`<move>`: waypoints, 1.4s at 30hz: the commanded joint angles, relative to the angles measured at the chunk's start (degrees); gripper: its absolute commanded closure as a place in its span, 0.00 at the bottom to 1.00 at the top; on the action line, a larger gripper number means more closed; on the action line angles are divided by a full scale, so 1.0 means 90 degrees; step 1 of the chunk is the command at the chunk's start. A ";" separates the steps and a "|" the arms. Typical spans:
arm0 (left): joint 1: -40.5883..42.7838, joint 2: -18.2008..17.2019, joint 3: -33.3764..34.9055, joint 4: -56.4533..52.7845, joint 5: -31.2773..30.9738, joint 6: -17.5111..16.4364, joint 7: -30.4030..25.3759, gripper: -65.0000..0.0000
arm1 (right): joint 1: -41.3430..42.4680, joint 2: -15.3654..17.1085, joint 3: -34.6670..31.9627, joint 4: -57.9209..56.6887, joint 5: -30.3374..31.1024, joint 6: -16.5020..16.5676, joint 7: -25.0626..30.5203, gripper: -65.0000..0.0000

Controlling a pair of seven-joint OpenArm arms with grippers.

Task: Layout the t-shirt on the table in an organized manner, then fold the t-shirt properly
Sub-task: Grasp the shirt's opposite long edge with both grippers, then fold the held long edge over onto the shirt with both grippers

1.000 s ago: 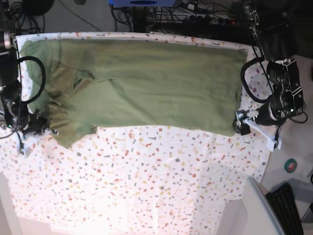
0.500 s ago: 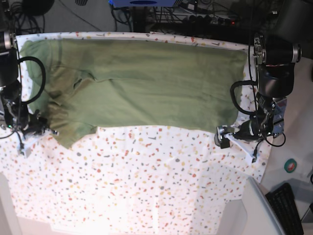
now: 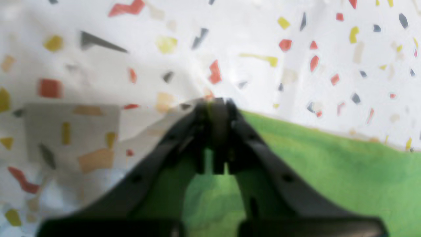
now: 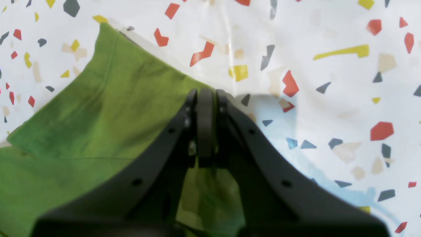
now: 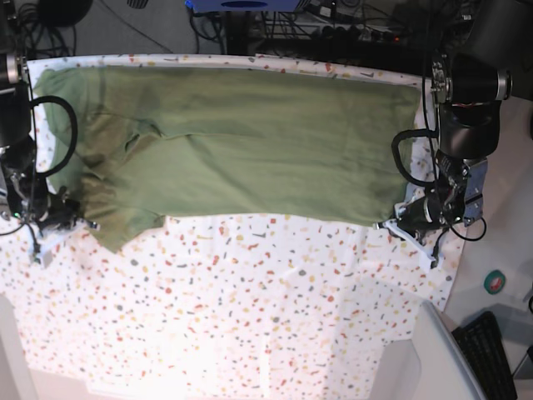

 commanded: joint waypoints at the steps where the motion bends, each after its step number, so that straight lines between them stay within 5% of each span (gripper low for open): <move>1: -0.0070 -0.0034 -0.0004 0.0057 0.0032 -0.0017 0.0154 1.00 | 0.0182 0.0125 0.0020 0.0090 0.0014 0.0011 0.0131 1.00; 20: 0.1083 -0.0073 -0.0278 0.2626 -0.0163 -0.0017 0.0252 1.00 | -0.0062 0.0174 -0.0009 0.0871 -0.0006 0.0011 0.0521 1.00; 25: 0.1542 -0.0073 -0.1040 0.3593 -0.0486 -0.0027 0.1014 1.00 | -0.0248 0.0291 0.0000 0.1115 -0.0006 0.0011 0.0531 1.00; 37: 0.2733 -0.0073 -0.1147 0.5048 -0.0515 -0.0027 0.1043 1.00 | -0.1635 0.0399 0.0479 0.2737 0.0014 -0.0009 0.0511 1.00; 42: 0.3319 0.0005 -0.1518 0.6162 -0.0525 -0.0066 0.1922 1.00 | -0.2240 0.0409 0.0958 0.3479 0.0014 -0.0009 0.0502 1.00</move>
